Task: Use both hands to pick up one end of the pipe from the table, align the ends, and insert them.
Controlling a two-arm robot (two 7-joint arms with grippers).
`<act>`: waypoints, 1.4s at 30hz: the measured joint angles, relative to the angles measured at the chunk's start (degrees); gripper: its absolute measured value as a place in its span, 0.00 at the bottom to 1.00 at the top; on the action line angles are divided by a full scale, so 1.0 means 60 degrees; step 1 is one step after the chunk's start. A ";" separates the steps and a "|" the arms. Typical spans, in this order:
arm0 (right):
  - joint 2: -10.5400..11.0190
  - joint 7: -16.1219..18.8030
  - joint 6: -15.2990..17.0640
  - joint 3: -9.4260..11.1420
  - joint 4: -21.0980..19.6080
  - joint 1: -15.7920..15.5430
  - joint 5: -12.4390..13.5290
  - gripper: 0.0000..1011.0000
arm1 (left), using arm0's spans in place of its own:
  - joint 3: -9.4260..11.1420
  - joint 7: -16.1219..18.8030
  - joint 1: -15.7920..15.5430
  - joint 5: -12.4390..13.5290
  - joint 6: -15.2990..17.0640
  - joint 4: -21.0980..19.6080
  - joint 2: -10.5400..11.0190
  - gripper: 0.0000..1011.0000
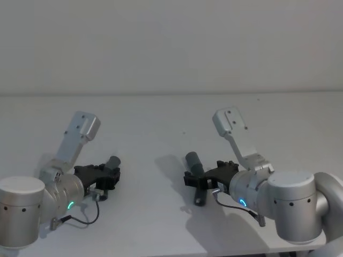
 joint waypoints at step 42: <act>-0.0296 0.0038 0.0062 0.0108 0.0501 0.0097 -0.0348 0.99 | 0.0000 0.0001 0.0000 0.0000 0.0000 0.0000 0.0001 0.33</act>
